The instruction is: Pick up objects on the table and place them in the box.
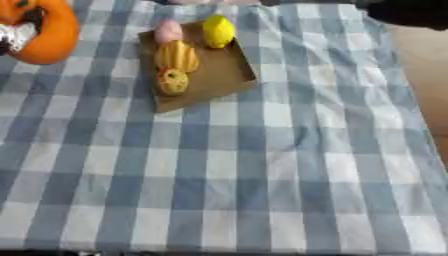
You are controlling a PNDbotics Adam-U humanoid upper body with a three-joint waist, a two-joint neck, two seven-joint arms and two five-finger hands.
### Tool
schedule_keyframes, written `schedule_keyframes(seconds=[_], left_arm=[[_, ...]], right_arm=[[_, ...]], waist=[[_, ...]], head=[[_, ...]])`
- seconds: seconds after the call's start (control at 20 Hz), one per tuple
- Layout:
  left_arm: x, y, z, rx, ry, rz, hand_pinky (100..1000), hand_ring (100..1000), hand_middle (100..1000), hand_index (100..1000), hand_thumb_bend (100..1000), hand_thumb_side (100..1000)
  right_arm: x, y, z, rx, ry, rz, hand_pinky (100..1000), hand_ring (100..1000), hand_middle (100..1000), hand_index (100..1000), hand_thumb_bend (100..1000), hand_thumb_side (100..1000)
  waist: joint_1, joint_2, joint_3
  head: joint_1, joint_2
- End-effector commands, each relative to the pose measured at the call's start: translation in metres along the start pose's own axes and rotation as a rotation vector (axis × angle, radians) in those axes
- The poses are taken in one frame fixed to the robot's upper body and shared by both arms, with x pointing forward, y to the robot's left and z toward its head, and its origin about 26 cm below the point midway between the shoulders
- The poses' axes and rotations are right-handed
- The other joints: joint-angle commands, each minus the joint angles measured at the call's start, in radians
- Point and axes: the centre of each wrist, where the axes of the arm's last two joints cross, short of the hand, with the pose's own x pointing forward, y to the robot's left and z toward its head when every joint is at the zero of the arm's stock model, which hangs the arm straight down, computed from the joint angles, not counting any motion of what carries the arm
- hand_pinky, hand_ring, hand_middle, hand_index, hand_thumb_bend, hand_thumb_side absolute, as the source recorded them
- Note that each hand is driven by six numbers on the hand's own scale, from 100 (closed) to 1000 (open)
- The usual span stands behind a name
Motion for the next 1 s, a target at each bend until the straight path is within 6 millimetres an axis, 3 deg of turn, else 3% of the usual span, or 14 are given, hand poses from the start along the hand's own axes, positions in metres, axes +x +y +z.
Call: schedule_keyframes(seconds=[0.05, 0.5, 1.0], left_arm=[[-0.004, 0.002, -0.019, 0.013, 0.001, 0.004, 747, 643, 569, 504, 100, 308], [-0.024, -0.017, -0.066, -0.011, 0.002, -0.043, 761, 656, 582, 514, 100, 305], [-0.016, -0.019, -0.081, 0.003, -0.057, -0.037, 760, 654, 584, 515, 100, 305]], right_arm=[[0.007, -0.011, -0.006, -0.02, -0.038, 0.012, 745, 731, 740, 835, 100, 286], [0.016, -0.016, -0.016, -0.035, -0.078, -0.01, 743, 726, 738, 834, 100, 302], [0.02, -0.014, -0.02, -0.04, -0.083, -0.036, 739, 720, 734, 831, 100, 321]], waist=[[0.005, -0.01, -0.012], [0.024, 0.03, -0.067], [0.028, 0.044, -0.084]], head=[[0.021, -0.017], [0.063, -0.046], [0.059, -0.068]])
